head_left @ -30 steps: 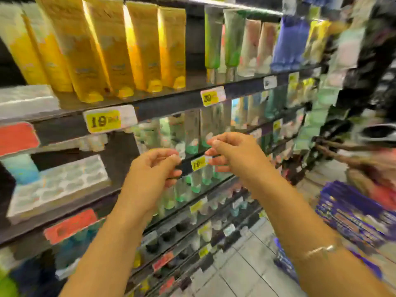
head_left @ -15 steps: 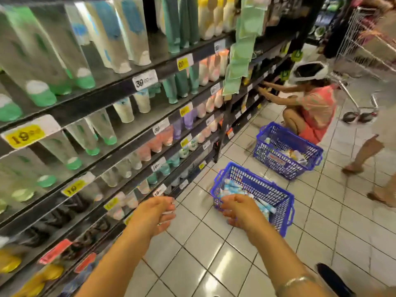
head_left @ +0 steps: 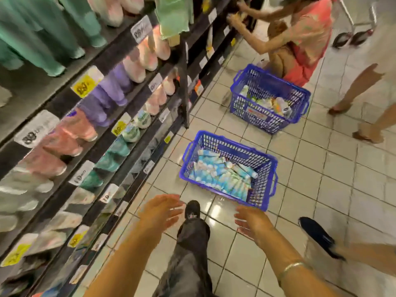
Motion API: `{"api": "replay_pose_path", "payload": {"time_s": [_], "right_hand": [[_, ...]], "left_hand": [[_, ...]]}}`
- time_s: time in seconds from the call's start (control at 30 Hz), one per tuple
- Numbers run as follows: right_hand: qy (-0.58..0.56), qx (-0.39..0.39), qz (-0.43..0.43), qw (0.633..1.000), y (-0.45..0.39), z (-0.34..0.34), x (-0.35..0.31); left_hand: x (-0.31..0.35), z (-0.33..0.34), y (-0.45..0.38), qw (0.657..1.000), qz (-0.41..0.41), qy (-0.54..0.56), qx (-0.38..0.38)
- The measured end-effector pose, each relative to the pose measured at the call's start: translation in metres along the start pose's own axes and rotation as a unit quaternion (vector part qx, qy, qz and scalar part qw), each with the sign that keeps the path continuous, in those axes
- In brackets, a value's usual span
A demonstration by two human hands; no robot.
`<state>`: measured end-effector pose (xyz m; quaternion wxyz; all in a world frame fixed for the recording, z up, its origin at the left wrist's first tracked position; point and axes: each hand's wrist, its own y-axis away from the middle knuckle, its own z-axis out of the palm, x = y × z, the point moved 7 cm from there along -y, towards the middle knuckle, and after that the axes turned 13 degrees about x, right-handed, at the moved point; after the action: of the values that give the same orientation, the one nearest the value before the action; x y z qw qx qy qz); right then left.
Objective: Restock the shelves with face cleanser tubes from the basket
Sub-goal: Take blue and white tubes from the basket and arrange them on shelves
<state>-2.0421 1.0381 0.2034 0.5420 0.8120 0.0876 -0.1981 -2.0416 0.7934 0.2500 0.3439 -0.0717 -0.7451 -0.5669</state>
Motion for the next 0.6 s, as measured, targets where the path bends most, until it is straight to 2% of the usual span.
{"api": "replay_pose_path", "payload": {"time_s": [0.2,0.4,0.5,0.6], "right_hand": [[0.056,0.058,0.017,0.997,-0.101,0.014,-0.036],[0.144,0.08,0.011,0.986,-0.21,0.043,-0.059],[0.242,0.055,-0.016,0.969,-0.271,0.063,-0.058],[0.376,0.028,-0.057,0.924,-0.338,0.089,-0.051]], "left_hand": [[0.031,0.077,-0.109,0.996,-0.051,-0.075,-0.009],[0.045,0.139,-0.224,0.986,-0.047,-0.158,-0.011],[0.027,0.162,-0.277,0.982,-0.05,-0.183,0.004],[-0.011,0.183,-0.33,0.974,-0.074,-0.215,0.01]]}}
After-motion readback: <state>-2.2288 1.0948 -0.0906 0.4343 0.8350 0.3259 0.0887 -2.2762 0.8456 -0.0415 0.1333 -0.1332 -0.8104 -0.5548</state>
